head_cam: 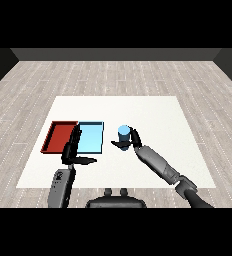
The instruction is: Pick the blue can and put it in the blue box
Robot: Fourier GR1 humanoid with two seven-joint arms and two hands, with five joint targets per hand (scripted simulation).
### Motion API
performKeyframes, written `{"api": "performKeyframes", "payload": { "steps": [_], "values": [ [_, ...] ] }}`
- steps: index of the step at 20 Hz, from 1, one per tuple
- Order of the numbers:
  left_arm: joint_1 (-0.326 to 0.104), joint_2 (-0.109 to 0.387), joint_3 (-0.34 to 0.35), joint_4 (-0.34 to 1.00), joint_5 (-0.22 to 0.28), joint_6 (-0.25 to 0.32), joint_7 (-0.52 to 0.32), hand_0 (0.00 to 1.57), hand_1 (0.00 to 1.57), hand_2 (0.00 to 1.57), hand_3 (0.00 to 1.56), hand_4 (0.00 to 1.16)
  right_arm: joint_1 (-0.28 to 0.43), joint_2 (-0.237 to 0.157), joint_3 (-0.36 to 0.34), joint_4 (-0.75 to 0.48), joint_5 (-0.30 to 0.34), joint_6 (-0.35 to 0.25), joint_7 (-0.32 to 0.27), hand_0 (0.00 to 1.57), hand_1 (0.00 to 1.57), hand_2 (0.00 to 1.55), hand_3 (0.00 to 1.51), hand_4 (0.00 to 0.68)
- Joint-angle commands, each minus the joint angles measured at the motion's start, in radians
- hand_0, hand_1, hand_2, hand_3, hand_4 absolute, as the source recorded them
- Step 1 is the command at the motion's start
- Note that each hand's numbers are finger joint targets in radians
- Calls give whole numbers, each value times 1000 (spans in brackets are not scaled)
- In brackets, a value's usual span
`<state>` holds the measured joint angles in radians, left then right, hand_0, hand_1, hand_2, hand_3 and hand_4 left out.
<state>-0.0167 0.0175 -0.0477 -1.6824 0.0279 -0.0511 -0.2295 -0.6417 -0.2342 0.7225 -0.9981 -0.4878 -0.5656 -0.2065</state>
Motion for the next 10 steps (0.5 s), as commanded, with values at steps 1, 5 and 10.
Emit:
{"api": "performKeyframes", "payload": {
  "steps": [1, 5, 10],
  "values": [
    [-2, -17, -93, -41, -41, 40, 57, 0, 0, 0, 0, 0, 65, -131, -17, -263, 30, -37, 63, 1514, 1514, 1477, 1413, 587],
    [-167, -17, -166, 122, -31, 175, 53, 0, 0, 0, 0, 0, 129, -167, -32, -374, 85, -45, 93, 1505, 1505, 1471, 1395, 581],
    [-146, -17, -188, 94, 2, 167, 95, 0, 0, 0, 0, 0, 59, -42, -139, -260, 186, 28, 155, 1505, 1505, 1471, 1395, 581]
  ]
}}
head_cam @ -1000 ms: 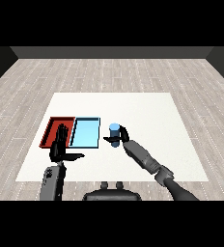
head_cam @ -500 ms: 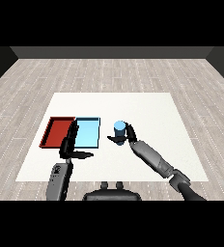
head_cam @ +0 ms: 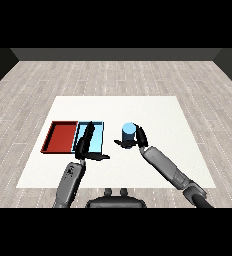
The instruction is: Pick the blue can and put it in the blue box
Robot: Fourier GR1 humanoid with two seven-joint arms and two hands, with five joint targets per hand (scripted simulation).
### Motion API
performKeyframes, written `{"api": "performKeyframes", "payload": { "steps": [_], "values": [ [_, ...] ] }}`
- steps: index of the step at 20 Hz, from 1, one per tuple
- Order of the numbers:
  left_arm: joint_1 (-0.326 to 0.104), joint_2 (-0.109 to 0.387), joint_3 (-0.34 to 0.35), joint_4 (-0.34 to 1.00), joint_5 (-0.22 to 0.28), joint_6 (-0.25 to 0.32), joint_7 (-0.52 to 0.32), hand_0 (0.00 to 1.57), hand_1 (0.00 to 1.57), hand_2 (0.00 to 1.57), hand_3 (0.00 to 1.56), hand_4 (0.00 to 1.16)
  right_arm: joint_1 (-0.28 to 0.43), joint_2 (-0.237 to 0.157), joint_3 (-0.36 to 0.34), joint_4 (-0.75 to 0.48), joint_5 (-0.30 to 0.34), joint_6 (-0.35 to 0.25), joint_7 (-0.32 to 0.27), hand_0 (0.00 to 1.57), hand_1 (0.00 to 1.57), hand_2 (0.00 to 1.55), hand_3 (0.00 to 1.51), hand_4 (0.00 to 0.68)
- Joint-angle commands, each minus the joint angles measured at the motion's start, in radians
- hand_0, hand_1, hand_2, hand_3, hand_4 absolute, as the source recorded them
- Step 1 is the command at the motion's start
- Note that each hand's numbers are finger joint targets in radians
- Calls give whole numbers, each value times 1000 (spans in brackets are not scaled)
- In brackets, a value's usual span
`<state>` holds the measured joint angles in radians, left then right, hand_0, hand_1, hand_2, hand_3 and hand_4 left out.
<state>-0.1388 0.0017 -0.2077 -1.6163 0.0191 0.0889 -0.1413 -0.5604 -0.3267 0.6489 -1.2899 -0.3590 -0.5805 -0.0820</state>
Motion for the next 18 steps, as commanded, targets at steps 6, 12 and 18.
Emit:
{"api": "performKeyframes", "payload": {
  "steps": [6, 12, 18],
  "values": [
    [-32, -2, -70, 23, 12, 48, 36, 0, 0, 0, 0, 0, -14, 22, -139, -79, 133, 107, 79, 1512, 1512, 1469, 1395, 606],
    [-110, -2, -92, 102, 28, 89, 30, 0, 0, 0, 0, 0, 7, 116, -175, -131, 256, 101, 119, 1501, 1501, 1459, 1392, 582],
    [-112, -2, -151, 171, 91, 135, -38, 0, 0, 0, 0, 0, 56, 110, -216, -264, 333, 145, 212, 1463, 1463, 1440, 1379, 587]
  ]
}}
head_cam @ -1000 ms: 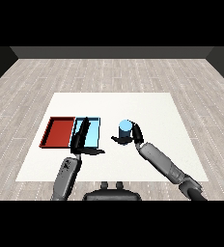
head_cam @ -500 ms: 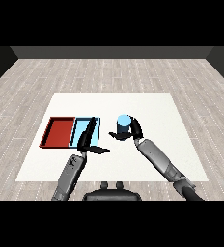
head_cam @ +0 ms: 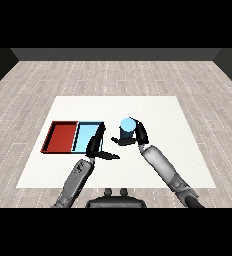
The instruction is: Pick the blue can and put it in the blue box
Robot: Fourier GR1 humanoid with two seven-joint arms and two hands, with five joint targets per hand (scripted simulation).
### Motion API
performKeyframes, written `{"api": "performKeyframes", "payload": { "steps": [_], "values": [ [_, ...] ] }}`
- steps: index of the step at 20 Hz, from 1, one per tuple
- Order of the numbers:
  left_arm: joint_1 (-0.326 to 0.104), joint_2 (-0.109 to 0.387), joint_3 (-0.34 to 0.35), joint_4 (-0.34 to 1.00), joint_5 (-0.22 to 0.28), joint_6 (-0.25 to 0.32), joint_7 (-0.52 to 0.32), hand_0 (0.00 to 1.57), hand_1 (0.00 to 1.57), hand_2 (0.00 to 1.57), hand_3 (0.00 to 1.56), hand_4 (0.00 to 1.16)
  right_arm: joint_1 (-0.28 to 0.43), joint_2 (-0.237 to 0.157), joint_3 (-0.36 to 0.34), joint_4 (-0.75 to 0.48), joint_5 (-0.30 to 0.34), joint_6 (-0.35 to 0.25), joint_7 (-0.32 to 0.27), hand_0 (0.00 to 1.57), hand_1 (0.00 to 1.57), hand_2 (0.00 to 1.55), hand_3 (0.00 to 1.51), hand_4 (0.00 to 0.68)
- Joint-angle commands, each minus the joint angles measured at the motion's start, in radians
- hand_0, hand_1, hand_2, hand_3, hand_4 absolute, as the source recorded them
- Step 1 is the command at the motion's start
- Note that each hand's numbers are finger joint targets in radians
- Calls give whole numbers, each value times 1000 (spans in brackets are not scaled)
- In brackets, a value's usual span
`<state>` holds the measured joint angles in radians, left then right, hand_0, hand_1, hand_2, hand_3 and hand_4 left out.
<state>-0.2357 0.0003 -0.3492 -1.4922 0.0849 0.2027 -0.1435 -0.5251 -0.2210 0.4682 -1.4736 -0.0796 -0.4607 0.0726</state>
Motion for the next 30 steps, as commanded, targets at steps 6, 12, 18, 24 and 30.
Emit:
{"api": "performKeyframes", "payload": {
  "steps": [6, 12, 18, 24, 30],
  "values": [
    [9, 0, -15, 25, 5, -8, -45, 0, 0, 0, 0, 0, 46, 65, -100, -86, 131, 103, 69, 1452, 1452, 1437, 1379, 586],
    [2, 0, -46, 59, 22, 27, -31, 0, 0, 0, 0, 0, 36, 136, -128, -6, 194, 151, 37, 1485, 1485, 1458, 1389, 576],
    [-63, 0, -40, 170, 47, 41, -50, 0, 0, 0, 0, 0, 65, 196, -99, -75, 266, 173, 96, 1476, 1476, 1452, 1385, 594],
    [-110, 0, -50, 181, 58, 78, -5, 0, 0, 0, 0, 0, 24, 219, -166, 41, 256, 206, 17, 1469, 1469, 1450, 1387, 587],
    [-170, 0, -23, 302, 106, 53, -65, 0, 0, 0, 0, 0, 22, 221, -165, -32, 282, 223, 80, 1494, 1494, 1456, 1381, 570]
  ]
}}
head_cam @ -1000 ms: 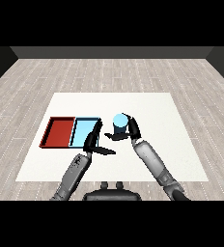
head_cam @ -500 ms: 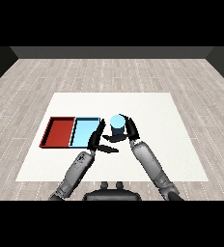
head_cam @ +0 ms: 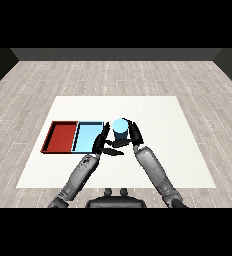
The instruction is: Pick the blue can and put it in the blue box
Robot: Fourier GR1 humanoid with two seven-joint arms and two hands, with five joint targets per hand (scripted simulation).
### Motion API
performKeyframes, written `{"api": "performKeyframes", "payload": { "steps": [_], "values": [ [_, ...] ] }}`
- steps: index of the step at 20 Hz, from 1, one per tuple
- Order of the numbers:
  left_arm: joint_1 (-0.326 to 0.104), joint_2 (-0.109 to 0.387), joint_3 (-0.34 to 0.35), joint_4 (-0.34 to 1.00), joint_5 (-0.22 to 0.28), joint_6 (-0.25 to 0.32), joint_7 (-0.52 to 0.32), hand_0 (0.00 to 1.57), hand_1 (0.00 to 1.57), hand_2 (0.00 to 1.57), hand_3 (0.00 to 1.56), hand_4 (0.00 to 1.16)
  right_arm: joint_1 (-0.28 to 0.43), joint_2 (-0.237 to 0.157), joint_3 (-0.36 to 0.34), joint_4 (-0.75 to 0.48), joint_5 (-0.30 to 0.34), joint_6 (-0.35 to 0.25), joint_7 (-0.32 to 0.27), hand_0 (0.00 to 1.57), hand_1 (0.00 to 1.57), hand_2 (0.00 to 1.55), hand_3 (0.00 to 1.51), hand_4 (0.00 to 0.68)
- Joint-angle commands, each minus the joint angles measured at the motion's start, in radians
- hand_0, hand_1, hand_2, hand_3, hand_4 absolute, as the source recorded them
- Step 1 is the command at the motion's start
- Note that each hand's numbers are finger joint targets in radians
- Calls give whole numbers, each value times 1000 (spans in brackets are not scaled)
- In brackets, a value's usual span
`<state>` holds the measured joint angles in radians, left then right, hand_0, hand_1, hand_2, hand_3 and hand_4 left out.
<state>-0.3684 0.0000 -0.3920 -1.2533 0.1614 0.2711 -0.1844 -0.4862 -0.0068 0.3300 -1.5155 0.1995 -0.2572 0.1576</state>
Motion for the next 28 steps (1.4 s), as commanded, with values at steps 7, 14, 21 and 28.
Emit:
{"api": "performKeyframes", "payload": {
  "steps": [7, 14, 21, 28],
  "values": [
    [-85, 0, -48, 101, 80, 52, -46, 0, 0, 0, 0, 0, 14, 7, 26, -2, 9, 6, -7, 1503, 1503, 1458, 1376, 543],
    [-68, 0, -74, 80, 129, 12, -83, 0, 0, 0, 0, 0, -72, 7, 85, 67, -70, -52, -14, 1345, 1345, 1448, 1379, 559],
    [-94, 0, -133, 101, 173, 184, -88, 0, 0, 441, 0, 757, 15, 7, 127, -18, -54, -59, 3, 1547, 1547, 1465, 1382, 573],
    [-49, 19, -132, 2, 118, 199, -29, 1571, 1571, 1571, 1495, 1144, -16, -18, 65, -77, -44, -18, 64, 1499, 1499, 1460, 1383, 559]
  ]
}}
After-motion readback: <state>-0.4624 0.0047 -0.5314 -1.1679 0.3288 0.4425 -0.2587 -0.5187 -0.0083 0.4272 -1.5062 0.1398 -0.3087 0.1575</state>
